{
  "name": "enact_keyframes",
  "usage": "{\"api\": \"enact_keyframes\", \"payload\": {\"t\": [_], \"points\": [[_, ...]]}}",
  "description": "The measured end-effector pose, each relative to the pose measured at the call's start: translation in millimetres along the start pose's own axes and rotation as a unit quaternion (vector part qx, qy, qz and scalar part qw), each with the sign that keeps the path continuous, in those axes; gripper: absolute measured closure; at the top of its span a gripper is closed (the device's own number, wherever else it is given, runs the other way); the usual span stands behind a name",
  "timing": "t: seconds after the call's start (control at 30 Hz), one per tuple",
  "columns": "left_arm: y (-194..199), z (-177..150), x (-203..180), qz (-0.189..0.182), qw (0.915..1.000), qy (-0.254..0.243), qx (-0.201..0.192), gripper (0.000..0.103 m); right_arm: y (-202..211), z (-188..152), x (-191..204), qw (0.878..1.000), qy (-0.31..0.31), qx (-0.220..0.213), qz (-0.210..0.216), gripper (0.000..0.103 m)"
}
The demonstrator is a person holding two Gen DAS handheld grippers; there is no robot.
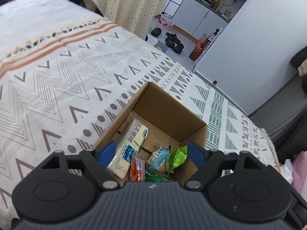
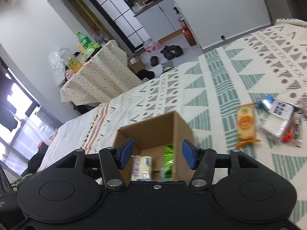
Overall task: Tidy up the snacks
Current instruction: 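Open both grippers over the box to drop the orange and lime-green packets, then withdraw both open grippers from the box toward the remaining snacks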
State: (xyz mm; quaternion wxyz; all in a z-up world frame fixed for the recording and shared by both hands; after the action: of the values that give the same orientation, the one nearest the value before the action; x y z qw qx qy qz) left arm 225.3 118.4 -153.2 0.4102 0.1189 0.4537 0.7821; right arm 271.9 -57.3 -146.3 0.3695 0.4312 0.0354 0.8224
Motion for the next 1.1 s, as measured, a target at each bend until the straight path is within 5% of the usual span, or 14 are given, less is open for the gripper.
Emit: {"api": "enact_keyframes", "payload": {"t": [0.67, 1.1], "points": [[33.4, -28.1, -58.6, -0.011, 0.9959, -0.084, -0.031, 0.006, 107.1, 17.3, -77.4, 0.996, 0.005, -0.056, -0.074, 0.004], [49.2, -50.2, -100.4, -0.028, 0.9899, -0.132, -0.045, 0.000, 147.9, 18.7, -124.7, 0.993, -0.009, -0.071, -0.090, 0.000]]}}
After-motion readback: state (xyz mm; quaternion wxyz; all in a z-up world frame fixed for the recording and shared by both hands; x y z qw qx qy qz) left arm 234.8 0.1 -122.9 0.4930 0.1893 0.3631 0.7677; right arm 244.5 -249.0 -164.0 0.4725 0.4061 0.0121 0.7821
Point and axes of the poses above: each gripper's, at about its wrist camera, not at the fingertips, and y roughly against the way its jaws point, x to its left, z to its top, the point moved 10 cm from there along -y, roughly the way its jaws point, and after that the axes turned 15 degrees about z, right-handed, at the moved point
